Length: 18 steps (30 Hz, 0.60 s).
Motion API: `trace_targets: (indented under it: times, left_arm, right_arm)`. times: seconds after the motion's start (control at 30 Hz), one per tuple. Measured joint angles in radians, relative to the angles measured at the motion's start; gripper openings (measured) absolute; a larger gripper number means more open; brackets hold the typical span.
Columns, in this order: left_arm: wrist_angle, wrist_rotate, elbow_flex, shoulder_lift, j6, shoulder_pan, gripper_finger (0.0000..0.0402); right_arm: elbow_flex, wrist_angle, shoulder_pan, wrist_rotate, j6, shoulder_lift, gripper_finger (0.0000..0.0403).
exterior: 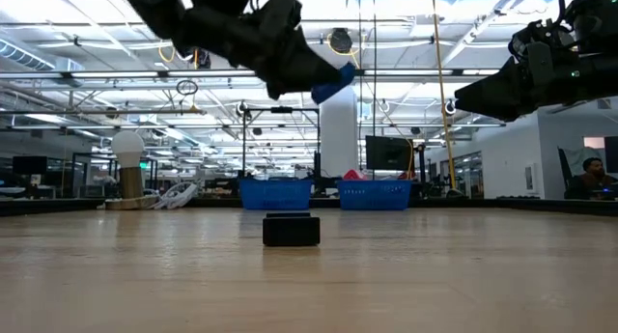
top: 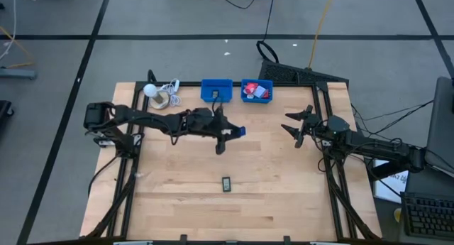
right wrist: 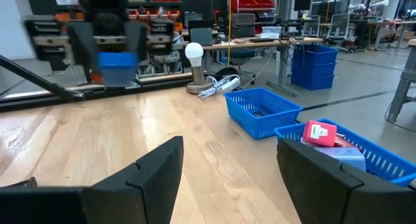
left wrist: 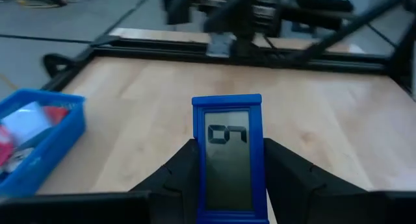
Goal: Pick & Place Office items
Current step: Put the blue digital timer into the left blue bin
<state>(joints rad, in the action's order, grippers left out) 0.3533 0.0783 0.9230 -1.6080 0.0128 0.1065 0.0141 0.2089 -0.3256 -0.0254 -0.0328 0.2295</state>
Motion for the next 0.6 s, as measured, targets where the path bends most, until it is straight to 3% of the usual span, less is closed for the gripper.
trace_targets:
  times: [0.3,0.6]
  left_arm:
    - [0.248,0.044,-0.137,0.0,0.075,0.135,0.0133]
    - [0.351,0.064,-0.148,0.0,0.085,0.243,0.0134]
  right_arm:
    - [0.0,0.0,0.0,0.0,0.0,0.0,0.0238]
    - [0.0,0.0,0.0,0.0,0.0,0.0,0.0238]
